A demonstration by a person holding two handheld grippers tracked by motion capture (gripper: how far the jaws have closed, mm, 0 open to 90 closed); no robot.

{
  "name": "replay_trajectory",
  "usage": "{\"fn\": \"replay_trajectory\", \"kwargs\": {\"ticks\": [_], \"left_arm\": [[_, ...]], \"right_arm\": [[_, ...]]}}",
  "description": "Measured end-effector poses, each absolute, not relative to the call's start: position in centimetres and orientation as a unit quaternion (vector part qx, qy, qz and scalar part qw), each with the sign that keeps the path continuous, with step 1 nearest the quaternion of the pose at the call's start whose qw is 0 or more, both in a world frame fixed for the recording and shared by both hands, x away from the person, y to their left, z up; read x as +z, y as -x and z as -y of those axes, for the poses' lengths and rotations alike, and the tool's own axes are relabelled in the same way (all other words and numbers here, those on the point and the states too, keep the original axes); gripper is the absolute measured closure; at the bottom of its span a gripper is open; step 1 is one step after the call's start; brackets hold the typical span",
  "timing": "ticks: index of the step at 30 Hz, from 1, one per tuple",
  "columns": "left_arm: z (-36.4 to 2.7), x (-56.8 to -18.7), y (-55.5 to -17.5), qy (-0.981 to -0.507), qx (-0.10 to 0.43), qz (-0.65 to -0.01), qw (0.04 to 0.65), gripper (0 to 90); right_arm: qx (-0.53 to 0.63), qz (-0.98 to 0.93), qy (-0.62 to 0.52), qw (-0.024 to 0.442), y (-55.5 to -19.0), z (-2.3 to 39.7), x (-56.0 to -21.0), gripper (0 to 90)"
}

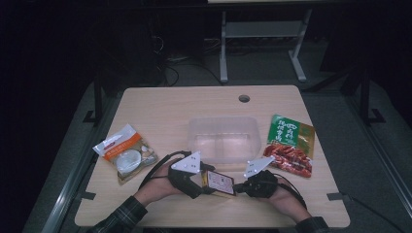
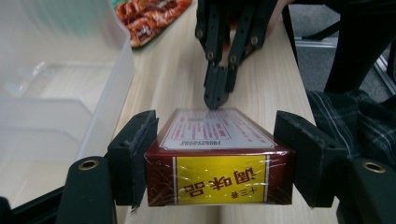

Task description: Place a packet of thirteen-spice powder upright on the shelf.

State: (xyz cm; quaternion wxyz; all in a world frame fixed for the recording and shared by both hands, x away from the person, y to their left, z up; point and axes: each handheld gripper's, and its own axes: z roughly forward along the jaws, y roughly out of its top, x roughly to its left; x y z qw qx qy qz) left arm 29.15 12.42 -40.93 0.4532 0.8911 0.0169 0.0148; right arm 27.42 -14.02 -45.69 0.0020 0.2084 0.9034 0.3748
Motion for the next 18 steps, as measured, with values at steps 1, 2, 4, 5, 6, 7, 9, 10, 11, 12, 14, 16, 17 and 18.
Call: {"fn": "replay_trajectory", "kwargs": {"ticks": [1, 2, 4, 5, 6, 7, 9, 10, 11, 12, 14, 16, 17, 18], "left_arm": [[-12.3, -40.8, -29.2, -0.890, 0.016, -0.016, 0.456, 30.8], [-12.0, -40.7, -29.2, -0.888, 0.018, -0.014, 0.460, 30.8], [-11.7, -40.5, -29.2, -0.886, 0.021, -0.010, 0.463, 30.6], [-11.5, -40.5, -29.2, -0.885, 0.022, -0.009, 0.465, 30.5], [-11.2, -40.3, -29.2, -0.883, 0.026, -0.008, 0.468, 30.2], [-11.2, -40.3, -29.2, -0.883, 0.026, -0.008, 0.468, 30.1], [-10.8, -40.1, -29.3, -0.880, 0.027, -0.005, 0.473, 30.0], [-10.4, -40.0, -29.4, -0.880, 0.028, -0.002, 0.475, 29.9], [-10.4, -40.0, -29.4, -0.880, 0.028, -0.002, 0.475, 30.0], [-10.1, -39.9, -29.5, -0.879, 0.028, 0.000, 0.476, 30.0], [-9.8, -39.8, -29.6, -0.877, 0.028, 0.003, 0.479, 30.1], [-9.4, -39.7, -29.6, -0.877, 0.028, 0.007, 0.480, 30.3], [-9.4, -39.7, -29.6, -0.877, 0.028, 0.007, 0.480, 30.3], [-9.1, -39.6, -29.6, -0.875, 0.028, 0.008, 0.483, 30.4]], "right_arm": [[0.374, -0.903, -0.210, -0.001, -27.4, 14.0, -45.7, 89.8], [0.374, -0.903, -0.211, -0.001, -27.4, 14.0, -45.7, 89.9], [0.373, -0.903, -0.212, -0.001, -27.4, 14.1, -45.8, 89.9], [0.375, -0.903, -0.211, -0.001, -27.5, 14.1, -45.8, 89.9], [0.375, -0.903, -0.210, -0.001, -27.5, 14.2, -45.9, 89.9], [0.375, -0.903, -0.210, -0.001, -27.5, 14.2, -45.9, 89.9], [0.372, -0.903, -0.213, -0.004, -27.5, 14.2, -45.9, 89.9], [0.370, -0.904, -0.214, -0.006, -27.5, 14.1, -46.0, 89.9], [0.370, -0.904, -0.214, -0.006, -27.5, 14.1, -46.0, 89.9], [0.370, -0.904, -0.213, -0.007, -27.4, 14.1, -46.0, 89.8], [0.370, -0.904, -0.212, -0.008, -27.5, 14.2, -46.0, 89.8], [0.370, -0.904, -0.212, -0.009, -27.5, 14.2, -46.1, 89.9], [0.370, -0.904, -0.212, -0.009, -27.5, 14.2, -46.1, 89.9], [0.370, -0.905, -0.211, -0.010, -27.5, 14.2, -46.1, 89.8]]}}
